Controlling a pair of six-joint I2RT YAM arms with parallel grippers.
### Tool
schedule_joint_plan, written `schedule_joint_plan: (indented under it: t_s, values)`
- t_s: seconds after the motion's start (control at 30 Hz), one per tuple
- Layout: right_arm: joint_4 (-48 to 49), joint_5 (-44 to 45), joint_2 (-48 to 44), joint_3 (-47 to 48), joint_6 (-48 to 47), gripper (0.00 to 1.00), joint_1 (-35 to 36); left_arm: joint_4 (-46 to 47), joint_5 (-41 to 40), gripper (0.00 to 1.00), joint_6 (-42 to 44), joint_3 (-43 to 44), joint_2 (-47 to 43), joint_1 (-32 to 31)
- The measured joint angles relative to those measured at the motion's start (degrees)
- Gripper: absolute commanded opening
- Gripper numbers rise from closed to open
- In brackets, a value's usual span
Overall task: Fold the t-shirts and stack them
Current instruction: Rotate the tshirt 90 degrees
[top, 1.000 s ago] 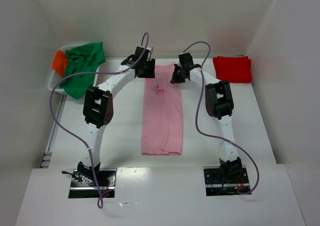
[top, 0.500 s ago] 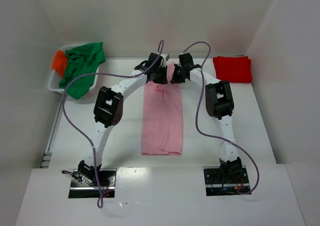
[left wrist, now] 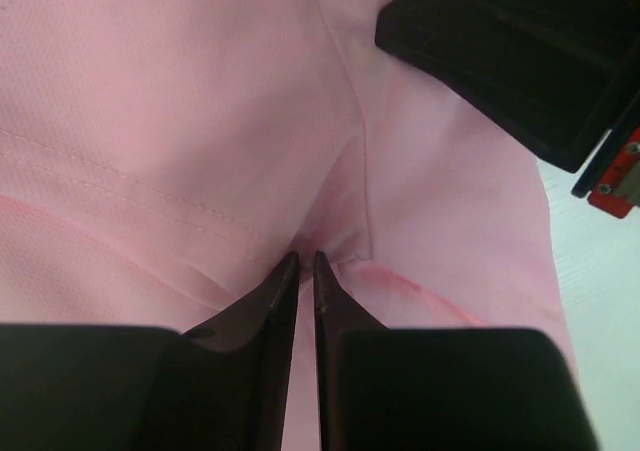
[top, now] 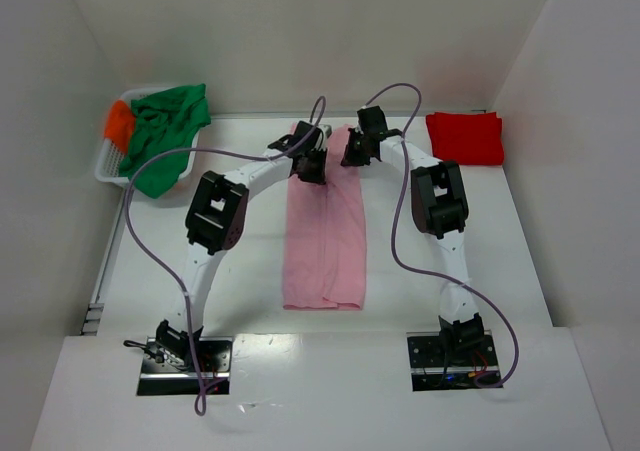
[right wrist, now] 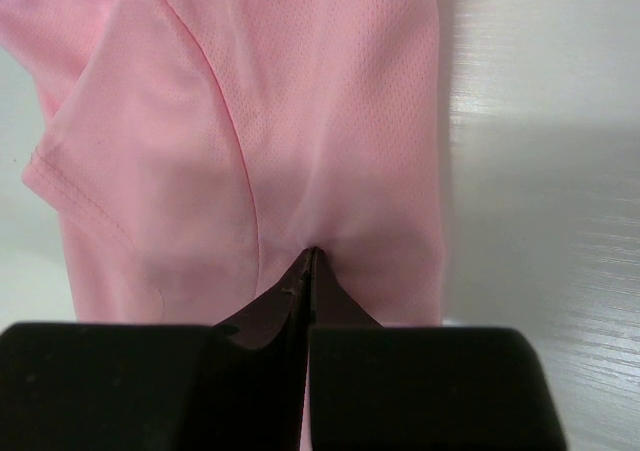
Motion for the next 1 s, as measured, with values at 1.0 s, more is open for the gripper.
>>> schedule_joint_plan:
  t_s: [1.0]
  values:
    - [0.81, 0.04, -0.42, -0.83, -0.22, 0.0, 0.0, 6.99, -6.45, 0.21, -6.78, 3.63, 1.31, 7.04]
